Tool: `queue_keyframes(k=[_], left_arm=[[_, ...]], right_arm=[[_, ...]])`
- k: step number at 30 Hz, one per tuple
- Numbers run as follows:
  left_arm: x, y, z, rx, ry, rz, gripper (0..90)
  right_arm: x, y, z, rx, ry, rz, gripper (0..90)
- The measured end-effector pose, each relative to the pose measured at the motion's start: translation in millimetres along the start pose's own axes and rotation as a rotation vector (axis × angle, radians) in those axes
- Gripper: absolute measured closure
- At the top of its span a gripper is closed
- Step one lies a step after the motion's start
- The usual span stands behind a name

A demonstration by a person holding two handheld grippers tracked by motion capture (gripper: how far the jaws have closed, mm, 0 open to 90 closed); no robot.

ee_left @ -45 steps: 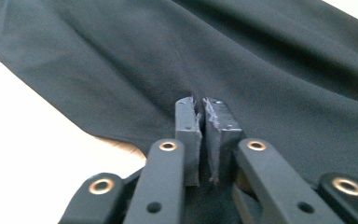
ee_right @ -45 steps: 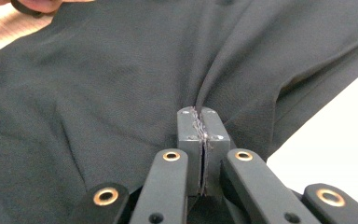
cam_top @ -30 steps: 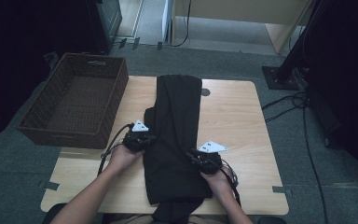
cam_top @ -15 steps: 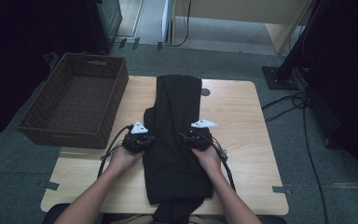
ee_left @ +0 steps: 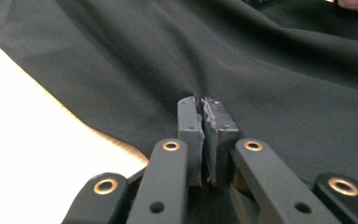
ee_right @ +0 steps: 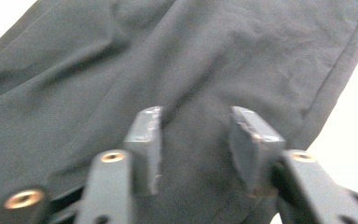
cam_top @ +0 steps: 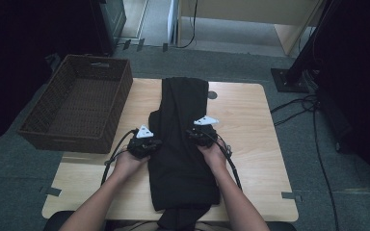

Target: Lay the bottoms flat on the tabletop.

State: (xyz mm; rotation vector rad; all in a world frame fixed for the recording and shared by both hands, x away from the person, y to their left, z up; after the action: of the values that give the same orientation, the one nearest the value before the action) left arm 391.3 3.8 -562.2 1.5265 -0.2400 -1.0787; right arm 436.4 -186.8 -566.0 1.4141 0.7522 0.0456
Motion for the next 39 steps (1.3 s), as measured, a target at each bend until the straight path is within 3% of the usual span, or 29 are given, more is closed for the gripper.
queue_keyframes(k=[2,3,6,8,9,11,13,16,19,21,25,29,34,37,39], left_arm=[[-0.8,-0.3,-1.5,-0.039,-0.013,-0.002,86.7],[-1.7,-0.7,-2.6,-0.047,-0.021,-0.004,86.7],[-6.5,-2.2,-1.2,-0.029,-0.024,-0.021,87.3],[-12.4,-4.2,3.0,-0.002,-0.032,-0.044,88.4],[-15.0,-5.3,4.8,-0.004,-0.039,-0.055,88.6],[-23.7,-8.6,8.6,-0.014,-0.058,-0.068,88.2],[-31.1,-8.0,8.7,-0.023,-0.058,-0.043,83.0],[-31.9,4.4,2.9,-0.005,-0.030,0.022,72.2],[-22.7,20.4,-7.1,0.009,0.012,0.048,62.3],[-12.0,30.3,-17.3,0.033,0.041,0.053,60.3],[9.6,40.9,-35.8,0.026,0.095,0.052,57.4],[28.8,38.5,-43.7,0.035,0.114,0.023,55.1],[41.2,31.5,-44.6,0.053,0.130,0.006,55.5],[40.7,28.4,-45.0,0.098,0.132,0.005,63.5],[40.9,27.8,-45.3,0.084,0.119,0.016,69.6]], right_arm=[[-3.0,-1.1,-0.9,-0.006,0.000,0.002,85.5],[-4.1,-1.8,-1.7,-0.006,0.007,-0.001,88.9],[-9.1,-4.3,-2.2,0.016,0.027,-0.001,90.0],[-16.3,-6.9,-3.0,0.076,0.042,-0.021,90.0],[-22.3,-8.9,-4.4,0.109,0.058,-0.043,90.0],[-31.7,-12.8,-7.8,0.124,0.078,-0.061,90.0],[-42.8,-18.2,-13.5,0.127,0.106,-0.073,90.0],[-57.6,-25.4,-22.4,0.090,0.130,-0.088,90.0],[-70.4,-30.5,-29.4,0.028,0.146,-0.115,90.0],[-75.5,-32.7,-31.5,0.006,0.153,-0.122,90.0],[-86.1,-37.9,-36.4,0.029,0.197,-0.141,90.0],[-96.7,-44.2,-41.6,0.036,0.226,-0.132,89.3],[-95.8,-41.7,-35.2,0.066,0.206,-0.103,75.4],[-94.7,-33.1,-26.2,0.077,0.178,-0.048,68.1],[-92.4,-26.6,-18.7,0.079,0.147,0.004,66.3]])
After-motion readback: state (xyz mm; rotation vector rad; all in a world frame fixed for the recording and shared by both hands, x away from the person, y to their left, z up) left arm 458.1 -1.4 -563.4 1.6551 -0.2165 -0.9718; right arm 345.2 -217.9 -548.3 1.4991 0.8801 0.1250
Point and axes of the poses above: each handheld gripper's, and its own axes: x roughly forward along the jaws, y roughly out of its top, z roughly to its right, the point moved 7 cm from there along x, roughly forward along the jaws, and after that the axes turned 13 degrees about z, right-handed, at the moved point
